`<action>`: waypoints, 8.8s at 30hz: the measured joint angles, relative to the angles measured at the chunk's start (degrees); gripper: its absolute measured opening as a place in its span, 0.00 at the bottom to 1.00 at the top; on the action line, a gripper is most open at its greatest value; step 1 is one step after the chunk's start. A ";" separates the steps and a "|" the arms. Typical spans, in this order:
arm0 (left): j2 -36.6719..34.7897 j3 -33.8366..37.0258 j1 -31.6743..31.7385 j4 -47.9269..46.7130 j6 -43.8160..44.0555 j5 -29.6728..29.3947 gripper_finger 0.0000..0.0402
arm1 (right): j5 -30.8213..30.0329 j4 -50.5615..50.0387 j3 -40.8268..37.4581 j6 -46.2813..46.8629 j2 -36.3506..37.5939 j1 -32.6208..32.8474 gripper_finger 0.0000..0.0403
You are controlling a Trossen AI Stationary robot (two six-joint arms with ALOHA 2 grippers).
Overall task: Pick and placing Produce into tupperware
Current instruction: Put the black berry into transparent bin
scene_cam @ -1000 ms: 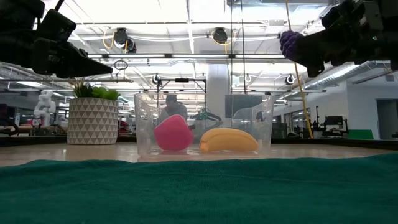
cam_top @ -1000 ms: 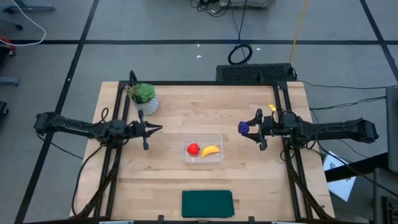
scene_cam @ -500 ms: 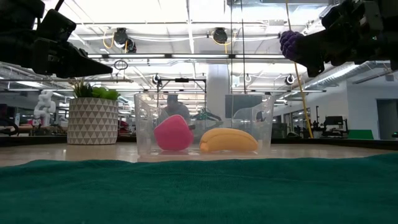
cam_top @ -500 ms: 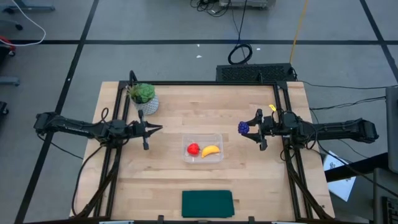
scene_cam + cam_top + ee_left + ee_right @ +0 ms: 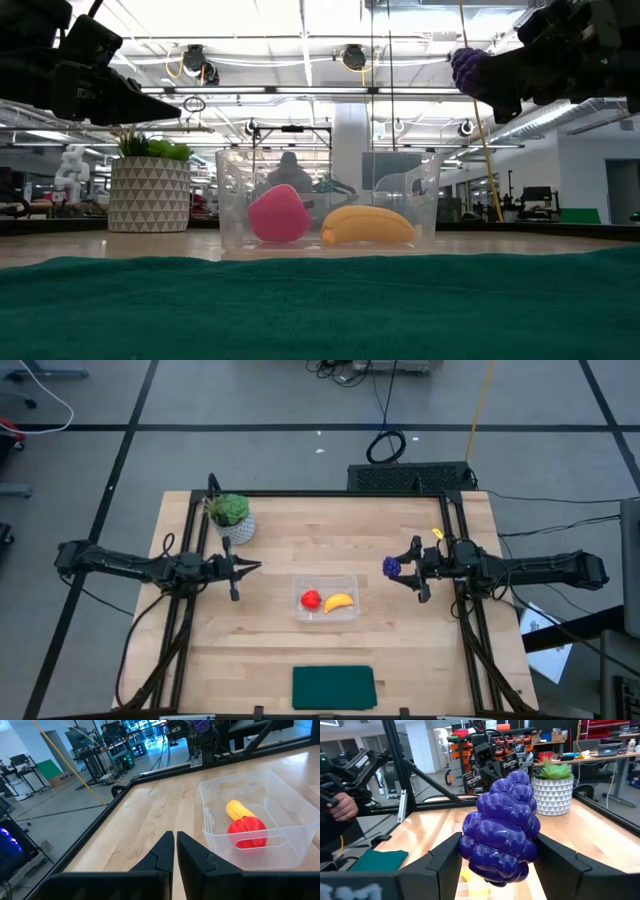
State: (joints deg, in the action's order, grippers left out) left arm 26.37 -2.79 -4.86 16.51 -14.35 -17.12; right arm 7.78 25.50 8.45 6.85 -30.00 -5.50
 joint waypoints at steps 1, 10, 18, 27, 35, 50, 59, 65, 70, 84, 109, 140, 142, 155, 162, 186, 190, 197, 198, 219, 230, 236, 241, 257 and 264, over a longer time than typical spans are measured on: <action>-0.02 0.00 0.01 0.01 0.00 0.00 0.06 | 0.01 0.00 0.00 0.02 0.00 0.00 0.51; -0.01 0.00 0.00 0.00 0.00 0.00 0.06 | 0.04 0.00 0.00 0.39 0.00 0.00 0.51; -0.01 0.00 0.00 0.00 -0.02 0.00 0.06 | 0.04 -0.04 0.00 0.39 -0.20 0.00 0.51; -0.02 0.00 0.01 0.00 -0.02 0.00 0.06 | 0.04 -0.05 0.00 0.42 -0.20 0.00 0.51; -0.01 0.00 0.00 0.00 -0.02 0.00 0.06 | 0.04 -0.34 0.00 0.43 -0.31 0.00 0.51; -0.02 0.00 0.00 0.02 -0.02 0.00 0.06 | 0.04 -0.51 0.00 0.45 -0.31 0.00 0.51; -0.01 0.00 0.01 0.00 -0.02 0.00 0.06 | 0.04 -0.50 0.02 1.31 -0.31 0.00 0.51; 0.00 0.00 0.00 0.00 -0.02 0.00 0.06 | 0.04 -0.51 0.02 1.29 -0.31 0.00 0.51; 0.00 0.00 0.00 0.00 -0.02 0.00 0.06 | 0.04 -0.50 0.02 1.29 -0.31 0.00 0.51; 0.00 0.00 0.01 0.00 -0.02 0.00 0.06 | -0.07 1.11 0.02 -0.02 -0.31 0.00 0.51; -0.01 0.00 0.01 0.20 -0.33 0.02 0.06 | -0.29 0.46 11.68 0.55 -15.41 -0.52 0.50; -0.01 0.00 0.01 0.29 0.24 0.02 0.06 | 13.92 -15.25 30.78 -0.19 -34.22 -7.26 0.50; -0.02 0.00 0.00 0.30 0.24 0.02 0.06 | 14.94 -16.06 32.21 -0.76 -35.36 -7.26 0.50; -0.02 0.00 0.00 0.50 0.55 0.02 0.06 | 19.34 -27.25 45.22 -3.81 -46.90 -7.19 0.50; -0.01 0.00 0.00 0.40 0.73 0.04 0.06 | 19.55 -35.30 52.78 -7.48 -53.66 -6.38 0.50; -0.02 0.00 0.02 0.04 0.78 -0.80 0.06 | 17.50 -46.72 63.19 -12.08 -58.97 -5.03 0.50; -0.02 0.00 0.00 0.04 0.83 -0.92 0.06 | 16.62 -44.23 63.19 -10.09 -59.39 -4.44 0.50; -0.02 0.00 0.00 0.02 0.74 -0.96 0.06 | 16.25 -44.13 63.34 -9.98 -63.95 -4.11 0.50; -0.02 0.00 0.00 0.02 0.74 -0.96 0.06 | 16.24 -44.05 63.34 -10.57 -64.63 -4.11 0.50; -0.02 0.00 0.00 -1.56 0.44 -0.98 0.06 | 7.03 -51.93 68.22 -27.99 -71.63 1.58 0.50; -0.02 0.00 0.02 -1.75 0.49 -1.01 0.06 | 5.46 -53.18 68.19 -34.64 -71.63 3.30 0.50; 0.00 0.00 0.02 -1.79 0.52 -1.01 0.06 | 2.64 -53.99 68.15 -37.32 -71.63 3.65 0.50; 0.00 0.00 0.02 -1.79 0.52 -1.01 0.06 | 2.77 -51.05 68.15 -35.72 -71.63 3.76 0.50; 0.00 0.00 0.02 -1.83 0.55 -1.01 0.06 | 4.43 -50.49 68.17 -32.92 -74.07 3.67 0.50; 0.00 0.00 0.02 -1.89 0.52 -1.01 0.06 | 4.33 -50.88 68.11 -33.40 -74.32 3.72 0.50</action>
State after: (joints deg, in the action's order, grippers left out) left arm 26.37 -2.79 -4.84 14.63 -13.82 -18.13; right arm 12.11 -25.38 76.55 -26.55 -104.32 -1.78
